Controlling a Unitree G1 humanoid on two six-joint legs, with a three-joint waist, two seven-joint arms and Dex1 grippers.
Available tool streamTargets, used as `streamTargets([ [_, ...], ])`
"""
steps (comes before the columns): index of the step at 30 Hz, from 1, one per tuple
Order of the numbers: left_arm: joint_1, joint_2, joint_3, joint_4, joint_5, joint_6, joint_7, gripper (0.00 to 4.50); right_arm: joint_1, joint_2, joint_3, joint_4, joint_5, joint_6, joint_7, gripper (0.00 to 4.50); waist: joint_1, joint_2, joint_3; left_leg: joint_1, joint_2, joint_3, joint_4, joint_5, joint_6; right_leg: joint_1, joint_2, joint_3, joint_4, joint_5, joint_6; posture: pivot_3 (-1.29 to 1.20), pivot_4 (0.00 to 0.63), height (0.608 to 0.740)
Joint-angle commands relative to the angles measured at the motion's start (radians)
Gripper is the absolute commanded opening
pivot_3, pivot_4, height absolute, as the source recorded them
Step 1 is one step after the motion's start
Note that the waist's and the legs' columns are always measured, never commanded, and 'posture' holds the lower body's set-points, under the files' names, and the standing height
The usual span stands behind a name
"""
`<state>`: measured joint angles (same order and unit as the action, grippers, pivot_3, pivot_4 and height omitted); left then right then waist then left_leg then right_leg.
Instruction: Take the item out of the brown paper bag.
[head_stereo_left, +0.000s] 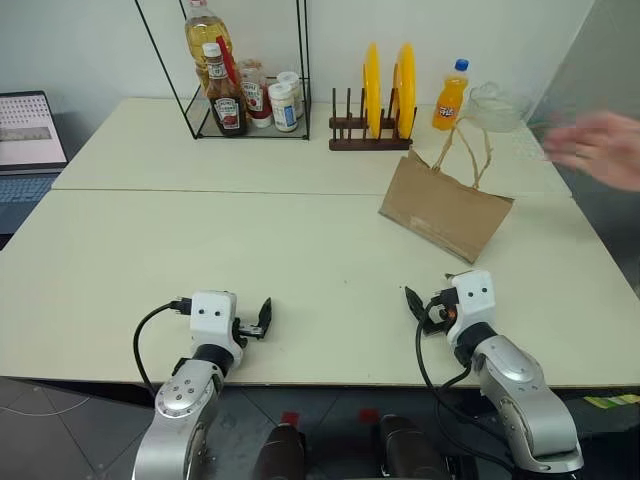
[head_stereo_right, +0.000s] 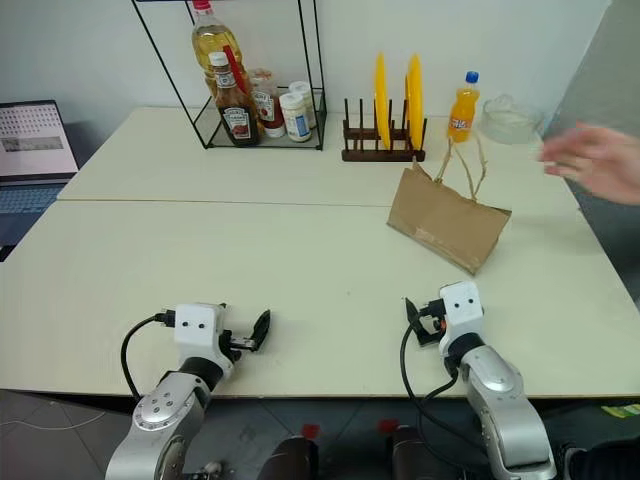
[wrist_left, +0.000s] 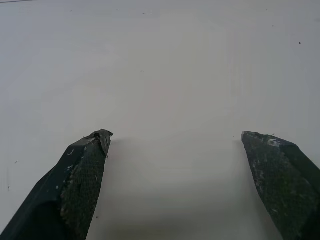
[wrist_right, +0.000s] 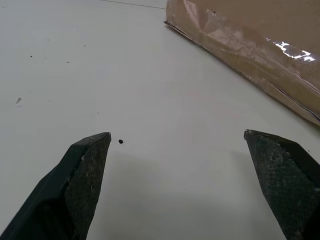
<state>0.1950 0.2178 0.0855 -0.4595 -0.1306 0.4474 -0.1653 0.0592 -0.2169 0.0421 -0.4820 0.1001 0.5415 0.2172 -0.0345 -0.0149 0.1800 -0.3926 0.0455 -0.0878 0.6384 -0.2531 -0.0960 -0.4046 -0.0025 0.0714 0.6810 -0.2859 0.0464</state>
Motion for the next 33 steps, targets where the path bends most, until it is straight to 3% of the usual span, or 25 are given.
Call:
streamTargets([
  [1, -0.009, 0.01, 0.007, -0.011, 0.011, -0.016, 0.001, 4.44, -0.01, 0.005, -0.009, -0.002, -0.003, -0.028, -0.009, 4.5, 0.0, 0.0, 0.0, 0.0, 0.0, 0.0, 0.0, 0.0, 0.0, 0.0, 0.0, 0.0, 0.0, 0.0, 0.0, 0.0, 0.15, 0.74],
  [10, -0.058, 0.002, 0.018, 0.004, -0.052, -0.001, -0.039, 4.44, -0.022, 0.013, -0.047, -0.023, -0.007, -0.024, -0.045, 4.5, 0.001, 0.0, 0.0, 0.0, 0.0, 0.0, 0.0, 0.0, 0.0, 0.0, 0.0, 0.0, 0.0, 0.0, 0.0, 0.0, 0.15, 0.74],
  [15, -0.107, 0.045, 0.009, -0.009, -0.126, 0.023, -0.137, 4.44, -0.06, 0.002, -0.079, -0.075, 0.003, 0.007, -0.063, 4.5, -0.001, 0.0, 0.0, 0.0, 0.0, 0.0, 0.0, 0.0, 0.0, 0.0, 0.0, 0.0, 0.0, 0.0, 0.0, 0.0, 0.15, 0.74],
  [24, -0.497, 0.283, -0.068, 0.058, -0.337, 0.161, -0.534, 4.44, -0.359, -0.139, -0.243, 0.007, 0.077, 0.128, -0.002, 4.5, 0.0, 0.0, 0.0, -0.001, 0.0, 0.0, 0.001, 0.0, 0.0, 0.0, 0.0, -0.001, 0.0, 0.001, 0.0, 0.0, 0.15, 0.74],
  [33, -0.798, 0.363, -0.049, 0.195, -0.489, 0.26, -0.729, 4.44, -0.602, -0.318, -0.253, 0.242, 0.158, 0.189, 0.165, 4.5, -0.005, 0.0, 0.001, -0.002, 0.0, 0.0, 0.001, 0.0, 0.0, -0.001, 0.0, -0.001, 0.0, 0.001, 0.0, 0.0, 0.15, 0.74],
])
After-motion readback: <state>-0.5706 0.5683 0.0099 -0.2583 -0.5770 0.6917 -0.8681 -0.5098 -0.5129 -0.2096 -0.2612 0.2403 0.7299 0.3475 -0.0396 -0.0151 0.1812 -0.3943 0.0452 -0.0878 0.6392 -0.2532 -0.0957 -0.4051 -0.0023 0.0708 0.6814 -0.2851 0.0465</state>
